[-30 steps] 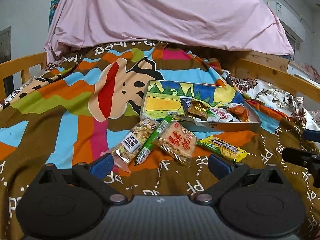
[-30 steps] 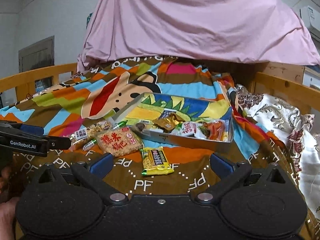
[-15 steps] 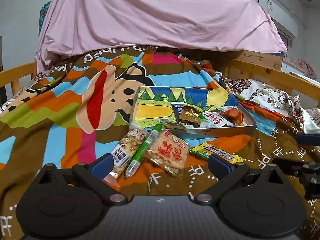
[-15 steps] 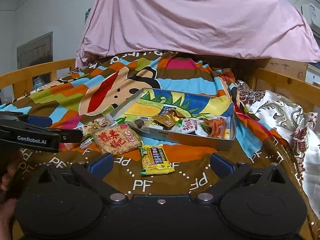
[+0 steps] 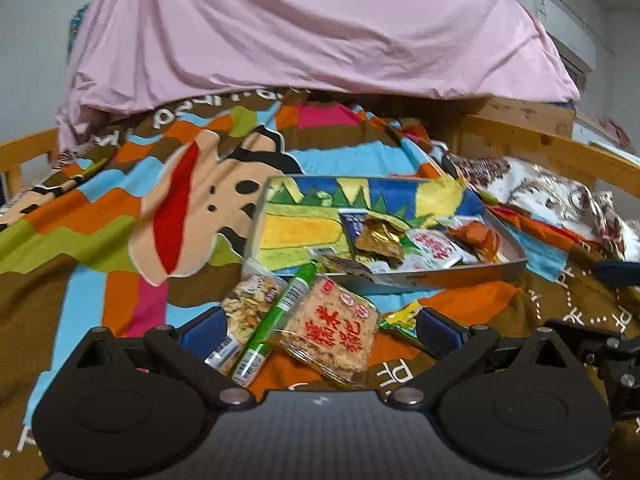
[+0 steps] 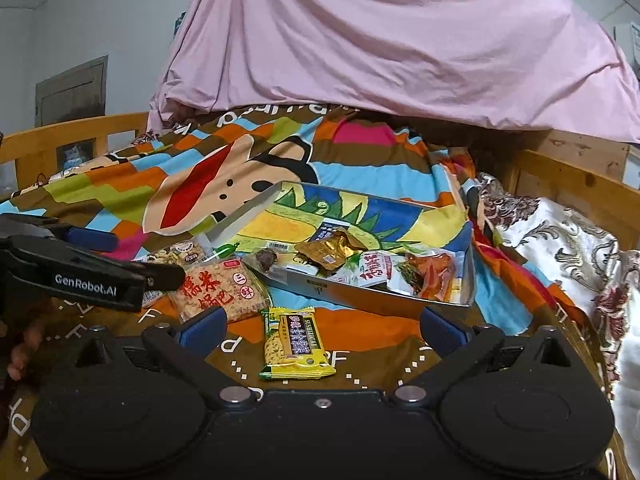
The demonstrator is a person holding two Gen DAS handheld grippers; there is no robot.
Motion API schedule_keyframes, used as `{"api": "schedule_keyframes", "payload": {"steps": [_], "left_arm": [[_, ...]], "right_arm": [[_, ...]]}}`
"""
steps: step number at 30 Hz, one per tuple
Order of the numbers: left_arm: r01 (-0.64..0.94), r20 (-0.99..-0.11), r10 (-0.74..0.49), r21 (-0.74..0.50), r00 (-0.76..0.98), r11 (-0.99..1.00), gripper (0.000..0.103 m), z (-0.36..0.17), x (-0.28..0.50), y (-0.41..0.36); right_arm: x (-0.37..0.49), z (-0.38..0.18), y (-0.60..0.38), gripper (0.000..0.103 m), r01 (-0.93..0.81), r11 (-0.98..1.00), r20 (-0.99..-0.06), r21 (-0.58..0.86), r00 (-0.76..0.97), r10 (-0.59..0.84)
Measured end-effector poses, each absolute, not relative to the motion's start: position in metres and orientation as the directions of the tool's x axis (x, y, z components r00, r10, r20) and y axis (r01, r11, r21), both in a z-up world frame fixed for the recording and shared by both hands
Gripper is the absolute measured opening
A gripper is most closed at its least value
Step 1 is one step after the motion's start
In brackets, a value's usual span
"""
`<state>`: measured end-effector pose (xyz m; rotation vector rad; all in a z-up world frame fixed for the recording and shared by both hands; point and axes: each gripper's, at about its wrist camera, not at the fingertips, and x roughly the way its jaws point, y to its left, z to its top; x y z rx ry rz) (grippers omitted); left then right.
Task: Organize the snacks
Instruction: 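Move the left tool onto the red-text rice cracker bag while the right tool reaches the SUSHIZICAL pack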
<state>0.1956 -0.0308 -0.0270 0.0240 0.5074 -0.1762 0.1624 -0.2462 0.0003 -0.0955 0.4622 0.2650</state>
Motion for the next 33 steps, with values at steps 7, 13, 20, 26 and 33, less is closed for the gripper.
{"api": "schedule_keyframes", "payload": {"steps": [7,13,20,26,33], "left_arm": [[0.310,-0.540,-0.234,0.051,0.808,0.949,0.102,-0.038,0.216,-0.037],[0.405,-0.612,-0.263,0.103,0.746,0.909,0.102,-0.047,0.243,-0.048],[0.510,-0.719,-0.220,0.214,0.660,0.833,0.102,-0.061,0.269,-0.065],[0.539,-0.755,-0.198,0.233,0.625,0.810,0.100,-0.066,0.278,-0.067],[0.555,-0.768,-0.170,0.271,0.617,0.786,0.096,-0.067,0.283,-0.078]], "right_arm": [[0.185,-0.018,-0.248,0.102,-0.382,0.918,-0.511,-0.105,0.813,0.280],[0.211,-0.033,-0.249,0.102,-0.402,0.913,-0.538,-0.066,0.785,0.306],[0.225,-0.049,-0.246,0.102,-0.418,0.907,-0.590,-0.051,0.745,0.310],[0.225,-0.053,-0.240,0.102,-0.446,0.894,-0.607,-0.056,0.726,0.324],[0.231,-0.060,-0.232,0.102,-0.451,0.890,-0.606,-0.066,0.727,0.324]]}}
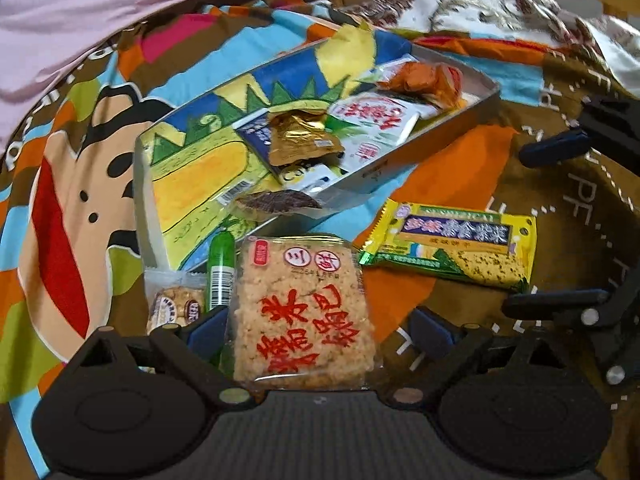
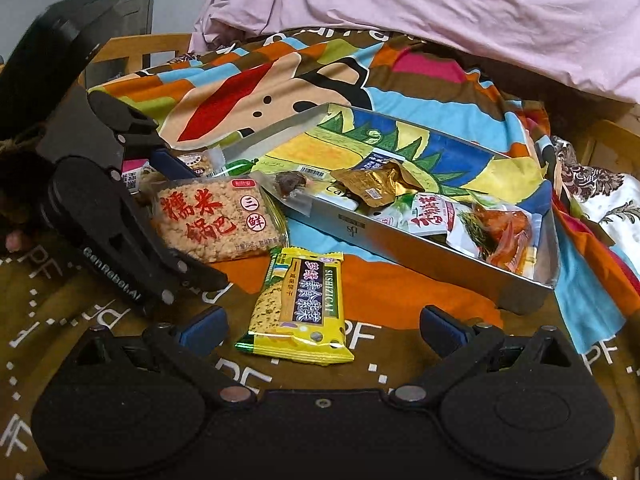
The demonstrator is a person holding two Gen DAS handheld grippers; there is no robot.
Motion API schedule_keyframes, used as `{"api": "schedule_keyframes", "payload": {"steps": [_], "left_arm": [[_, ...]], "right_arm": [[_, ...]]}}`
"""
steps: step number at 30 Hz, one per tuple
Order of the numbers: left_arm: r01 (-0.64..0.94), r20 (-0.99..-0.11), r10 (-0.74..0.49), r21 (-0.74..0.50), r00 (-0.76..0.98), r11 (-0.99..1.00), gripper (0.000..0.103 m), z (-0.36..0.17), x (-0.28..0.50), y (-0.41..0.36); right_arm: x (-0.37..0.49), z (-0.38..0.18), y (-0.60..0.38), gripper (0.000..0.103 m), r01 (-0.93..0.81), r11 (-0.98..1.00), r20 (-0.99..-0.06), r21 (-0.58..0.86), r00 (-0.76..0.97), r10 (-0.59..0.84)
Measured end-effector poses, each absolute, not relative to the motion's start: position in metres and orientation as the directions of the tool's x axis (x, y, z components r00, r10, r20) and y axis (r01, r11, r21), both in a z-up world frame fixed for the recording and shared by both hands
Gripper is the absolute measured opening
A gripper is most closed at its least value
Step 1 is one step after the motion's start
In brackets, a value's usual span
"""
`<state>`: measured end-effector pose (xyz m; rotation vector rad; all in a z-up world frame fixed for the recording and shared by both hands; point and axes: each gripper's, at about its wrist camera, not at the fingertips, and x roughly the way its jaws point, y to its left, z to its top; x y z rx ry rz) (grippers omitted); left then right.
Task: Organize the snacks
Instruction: 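Move the left tool onto the red-text rice cracker bag while the right tool reaches the SUSHIZICAL pack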
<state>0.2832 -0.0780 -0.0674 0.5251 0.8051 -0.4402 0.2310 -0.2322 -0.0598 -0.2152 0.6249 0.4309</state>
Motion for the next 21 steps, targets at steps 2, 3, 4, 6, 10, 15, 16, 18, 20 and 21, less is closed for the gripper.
{"api": "schedule_keyframes", "payload": {"steps": [2,3,4,6,10,15,16,18,20,21], "left_arm": [[0.573,-0.780,-0.153,0.296,0.607,0.764,0.095,-0.068,0.284,-0.082],[0.577,-0.783,-0.151,0.298,0.603,0.760,0.094,-0.068,0.285,-0.082],[0.578,-0.788,-0.149,0.295,0.597,0.761,0.092,-0.068,0.286,-0.082],[0.578,-0.794,-0.144,0.291,0.590,0.763,0.087,-0.067,0.288,-0.082],[0.566,-0.799,-0.127,0.294,0.588,0.771,0.079,-0.066,0.291,-0.080],[0.545,-0.800,-0.093,0.314,0.593,0.777,0.076,-0.065,0.288,-0.084],[0.538,-0.800,-0.085,0.316,0.593,0.781,0.076,-0.065,0.288,-0.086],[0.518,-0.804,-0.070,0.311,0.591,0.796,0.075,-0.064,0.286,-0.087],[0.505,-0.810,-0.065,0.298,0.582,0.810,0.075,-0.062,0.283,-0.087],[0.498,-0.815,-0.068,0.284,0.576,0.819,0.075,-0.059,0.281,-0.086]], "right_arm": [[0.234,-0.061,-0.230,0.095,-0.452,0.889,-0.603,-0.071,0.730,0.322],[0.235,-0.061,-0.229,0.095,-0.450,0.890,-0.602,-0.070,0.730,0.322],[0.236,-0.061,-0.228,0.093,-0.449,0.891,-0.603,-0.066,0.730,0.323],[0.237,-0.061,-0.228,0.088,-0.450,0.892,-0.601,-0.055,0.728,0.330],[0.240,-0.064,-0.225,0.077,-0.455,0.890,-0.625,-0.040,0.706,0.333],[0.239,-0.066,-0.222,0.055,-0.478,0.878,-0.652,-0.031,0.675,0.344],[0.238,-0.065,-0.220,0.054,-0.480,0.877,-0.653,-0.037,0.676,0.342],[0.235,-0.063,-0.219,0.052,-0.481,0.875,-0.655,-0.056,0.679,0.331],[0.233,-0.061,-0.220,0.051,-0.481,0.875,-0.660,-0.055,0.675,0.329],[0.232,-0.060,-0.221,0.051,-0.479,0.876,-0.665,-0.050,0.671,0.329]]}}
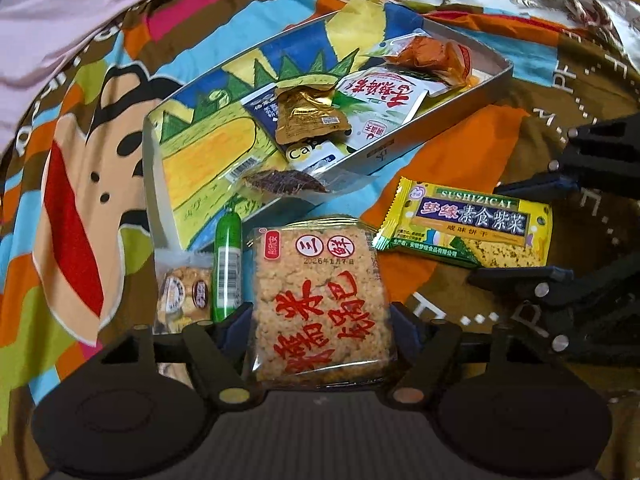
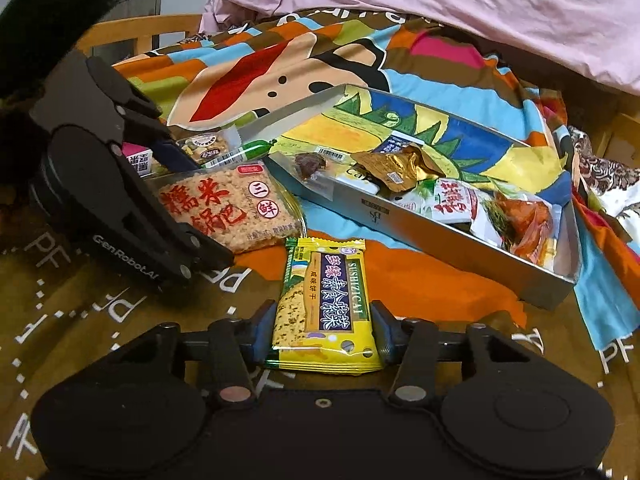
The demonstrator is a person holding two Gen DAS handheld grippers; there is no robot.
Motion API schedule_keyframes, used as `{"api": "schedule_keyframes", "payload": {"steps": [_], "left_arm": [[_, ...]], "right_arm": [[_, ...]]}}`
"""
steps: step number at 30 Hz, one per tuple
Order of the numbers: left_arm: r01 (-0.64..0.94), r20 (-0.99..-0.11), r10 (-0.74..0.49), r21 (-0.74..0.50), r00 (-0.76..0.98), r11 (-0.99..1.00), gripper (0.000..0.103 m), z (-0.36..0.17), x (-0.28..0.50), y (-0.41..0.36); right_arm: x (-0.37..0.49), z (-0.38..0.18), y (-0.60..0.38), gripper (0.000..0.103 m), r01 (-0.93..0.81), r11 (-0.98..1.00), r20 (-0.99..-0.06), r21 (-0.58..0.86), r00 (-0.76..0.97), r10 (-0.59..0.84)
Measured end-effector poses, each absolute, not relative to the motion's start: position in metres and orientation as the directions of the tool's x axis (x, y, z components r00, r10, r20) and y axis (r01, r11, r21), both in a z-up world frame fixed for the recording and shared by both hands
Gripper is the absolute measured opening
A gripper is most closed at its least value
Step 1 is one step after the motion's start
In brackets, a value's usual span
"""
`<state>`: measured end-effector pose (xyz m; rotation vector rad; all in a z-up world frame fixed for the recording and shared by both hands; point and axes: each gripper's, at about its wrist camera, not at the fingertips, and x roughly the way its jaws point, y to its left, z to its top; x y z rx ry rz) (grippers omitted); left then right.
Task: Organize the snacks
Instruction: 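Move the left tool onto the red-text rice cracker bag while the right tool reaches the SUSHIZICAL pack, then close the left tool on the rice cracker bag while the right tool grasps the SUSHIZICAL pack, then lift and carry the rice cracker bag and SUSHIZICAL pack over the silver tray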
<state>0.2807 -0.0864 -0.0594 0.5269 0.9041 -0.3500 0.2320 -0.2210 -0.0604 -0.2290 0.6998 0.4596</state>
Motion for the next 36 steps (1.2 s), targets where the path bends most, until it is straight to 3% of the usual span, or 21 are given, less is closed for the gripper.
{"api": "schedule_keyframes", "payload": {"steps": [6,13,18,22,26,36], "left_arm": [[0.469,-0.839,-0.119,0.174,0.531,0.866,0.075,-0.049,0.263,-0.082],[0.463,-0.836,-0.122,0.170,0.536,0.870,0.078,-0.057,0.263,-0.083],[0.457,-0.841,-0.127,0.153,0.526,0.876,0.081,-0.065,0.271,-0.084],[0.444,-0.839,-0.140,0.131,0.526,0.886,0.076,-0.069,0.272,-0.082],[0.433,-0.831,-0.135,0.137,0.539,0.891,0.074,-0.065,0.267,-0.081],[0.380,-0.727,-0.165,0.141,0.667,0.914,0.074,-0.045,0.229,-0.073]], "right_arm": [[0.221,-0.050,-0.229,0.052,-0.464,0.886,-0.709,-0.008,0.627,0.322],[0.223,-0.056,-0.229,0.065,-0.476,0.880,-0.701,-0.001,0.627,0.338],[0.227,-0.062,-0.224,0.065,-0.485,0.874,-0.698,-0.016,0.631,0.338],[0.225,-0.061,-0.221,0.052,-0.483,0.875,-0.701,-0.027,0.633,0.327],[0.222,-0.059,-0.220,0.050,-0.478,0.876,-0.694,-0.060,0.650,0.308],[0.195,-0.054,-0.204,0.050,-0.495,0.793,-0.595,-0.355,0.774,0.217]]}}
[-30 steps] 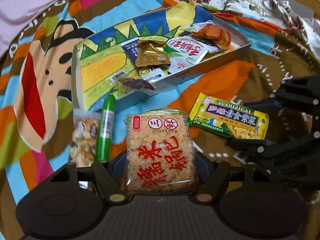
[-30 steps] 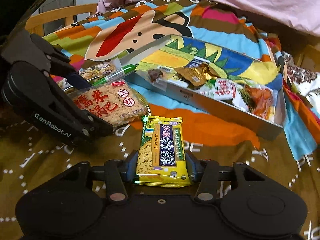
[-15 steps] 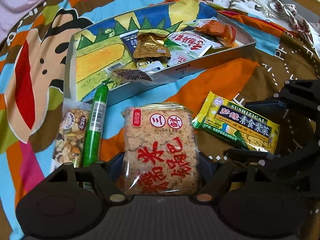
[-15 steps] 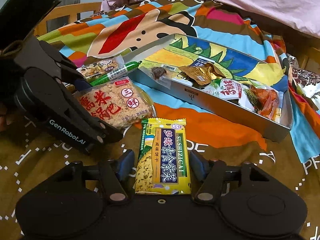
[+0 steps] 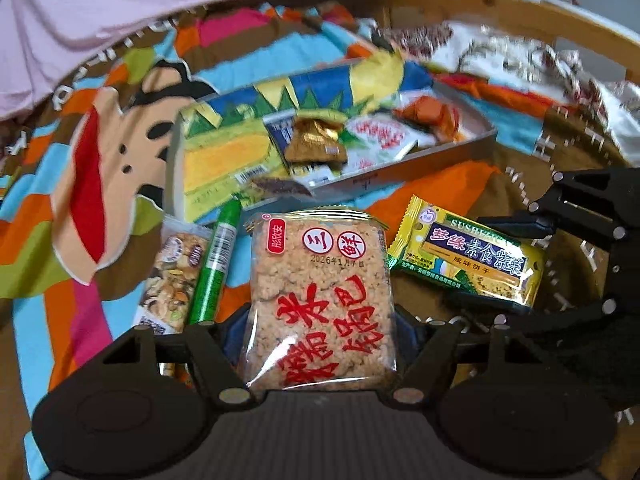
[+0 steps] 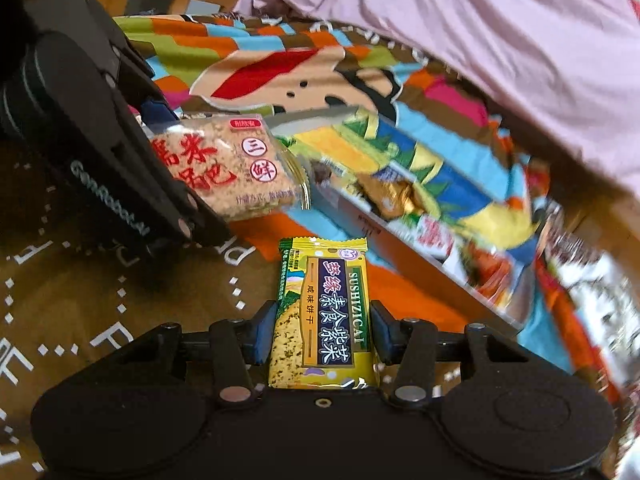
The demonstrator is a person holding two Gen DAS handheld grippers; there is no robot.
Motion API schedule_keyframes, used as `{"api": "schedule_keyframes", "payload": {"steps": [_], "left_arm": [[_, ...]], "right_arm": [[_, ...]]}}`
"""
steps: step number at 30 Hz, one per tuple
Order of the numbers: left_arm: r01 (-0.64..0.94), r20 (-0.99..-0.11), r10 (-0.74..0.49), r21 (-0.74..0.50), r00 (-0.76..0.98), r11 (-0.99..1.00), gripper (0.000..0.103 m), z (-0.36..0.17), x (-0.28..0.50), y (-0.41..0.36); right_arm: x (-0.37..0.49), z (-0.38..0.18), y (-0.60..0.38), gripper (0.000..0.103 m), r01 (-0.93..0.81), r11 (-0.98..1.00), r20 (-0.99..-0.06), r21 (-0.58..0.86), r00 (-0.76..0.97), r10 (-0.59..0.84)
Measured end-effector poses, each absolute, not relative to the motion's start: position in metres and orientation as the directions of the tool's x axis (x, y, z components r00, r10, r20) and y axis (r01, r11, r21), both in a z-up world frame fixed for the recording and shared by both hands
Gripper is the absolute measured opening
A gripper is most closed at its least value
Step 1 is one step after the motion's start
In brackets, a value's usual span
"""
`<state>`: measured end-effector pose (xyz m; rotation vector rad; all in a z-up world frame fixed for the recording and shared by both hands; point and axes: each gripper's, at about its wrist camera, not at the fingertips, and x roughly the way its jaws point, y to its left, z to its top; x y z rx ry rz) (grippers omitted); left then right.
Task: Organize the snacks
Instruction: 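Lift and carry the rice cracker bag and SUSHIZICAL pack over the silver tray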
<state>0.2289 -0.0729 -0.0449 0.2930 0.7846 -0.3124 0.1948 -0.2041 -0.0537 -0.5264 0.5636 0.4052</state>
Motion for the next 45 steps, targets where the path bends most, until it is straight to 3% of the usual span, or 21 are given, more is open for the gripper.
{"api": "schedule_keyframes", "payload": {"steps": [5,13,21,27,39,45], "left_arm": [[0.334,-0.660,-0.177,0.119,0.730,0.935,0.074,-0.028,0.221,-0.067],[0.284,-0.492,-0.231,0.034,0.839,0.958,0.074,0.007,0.231,-0.067],[0.248,-0.386,-0.223,0.014,0.895,0.969,0.074,0.032,0.275,-0.091],[0.208,-0.323,-0.206,-0.029,0.924,0.978,0.074,0.043,0.319,-0.114],[0.118,-0.402,-0.145,-0.091,0.904,0.989,0.074,0.003,0.391,-0.134],[0.091,-0.469,-0.125,-0.094,0.875,0.991,0.074,-0.021,0.416,-0.136]], "right_arm": [[0.192,-0.040,-0.211,0.050,-0.432,0.809,-0.511,-0.399,0.837,0.195],[0.207,-0.012,-0.229,0.050,-0.339,0.888,-0.382,-0.310,0.900,0.210],[0.243,0.003,-0.251,0.050,-0.290,0.926,-0.230,-0.243,0.944,0.235],[0.288,0.007,-0.270,0.051,-0.218,0.963,-0.196,-0.158,0.963,0.186],[0.340,-0.011,-0.307,0.051,-0.164,0.987,-0.223,-0.003,0.962,0.159],[0.357,-0.028,-0.312,0.051,-0.161,0.986,-0.281,0.045,0.945,0.167]]}}
